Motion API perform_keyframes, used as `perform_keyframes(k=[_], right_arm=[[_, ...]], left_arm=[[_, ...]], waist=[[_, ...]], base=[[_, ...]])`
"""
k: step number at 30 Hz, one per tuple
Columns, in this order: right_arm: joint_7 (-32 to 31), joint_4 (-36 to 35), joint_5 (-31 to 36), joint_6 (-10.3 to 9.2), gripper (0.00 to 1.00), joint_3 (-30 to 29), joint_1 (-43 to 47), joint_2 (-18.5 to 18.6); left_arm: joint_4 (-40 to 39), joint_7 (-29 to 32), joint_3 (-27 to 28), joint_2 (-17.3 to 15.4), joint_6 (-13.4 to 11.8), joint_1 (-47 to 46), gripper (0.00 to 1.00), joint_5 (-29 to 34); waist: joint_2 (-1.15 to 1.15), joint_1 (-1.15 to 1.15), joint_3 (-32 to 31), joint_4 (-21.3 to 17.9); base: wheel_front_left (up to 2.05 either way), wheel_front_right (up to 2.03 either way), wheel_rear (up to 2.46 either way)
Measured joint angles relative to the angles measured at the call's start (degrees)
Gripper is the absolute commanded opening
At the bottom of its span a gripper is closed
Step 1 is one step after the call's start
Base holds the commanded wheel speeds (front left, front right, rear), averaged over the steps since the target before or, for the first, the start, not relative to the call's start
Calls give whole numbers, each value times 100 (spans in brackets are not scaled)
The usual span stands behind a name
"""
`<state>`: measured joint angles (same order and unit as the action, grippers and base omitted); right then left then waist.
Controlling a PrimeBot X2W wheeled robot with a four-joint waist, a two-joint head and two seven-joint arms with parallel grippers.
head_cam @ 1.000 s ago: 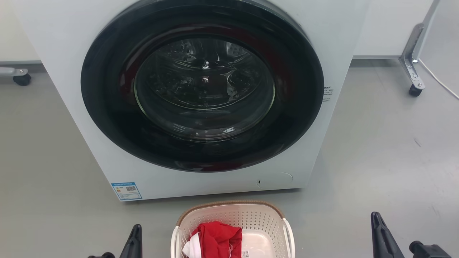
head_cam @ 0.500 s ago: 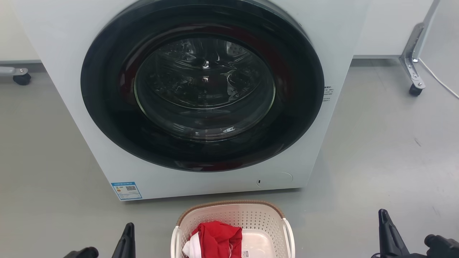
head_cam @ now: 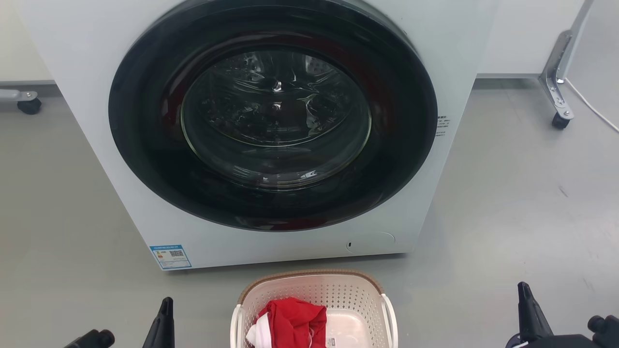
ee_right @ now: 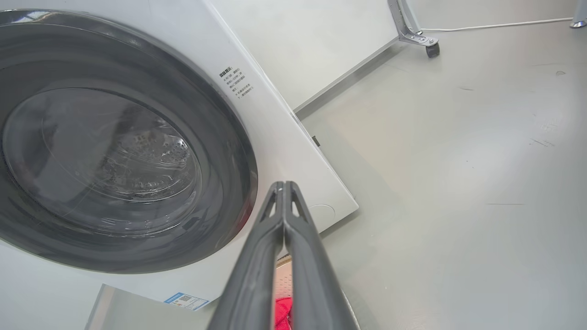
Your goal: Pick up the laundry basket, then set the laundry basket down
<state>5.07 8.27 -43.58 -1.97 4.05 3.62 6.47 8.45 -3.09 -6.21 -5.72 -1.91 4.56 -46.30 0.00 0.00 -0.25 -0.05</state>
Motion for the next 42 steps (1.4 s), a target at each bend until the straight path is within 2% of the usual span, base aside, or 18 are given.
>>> perform_keyframes(k=[42], right_arm=[[-809,620,-3363,603,0,-818,-576,-278]], left_arm=[[588,684,794,219,602,-590,0,-3162]], waist=[[0,0,25,3]], base=[[0,0,0]])
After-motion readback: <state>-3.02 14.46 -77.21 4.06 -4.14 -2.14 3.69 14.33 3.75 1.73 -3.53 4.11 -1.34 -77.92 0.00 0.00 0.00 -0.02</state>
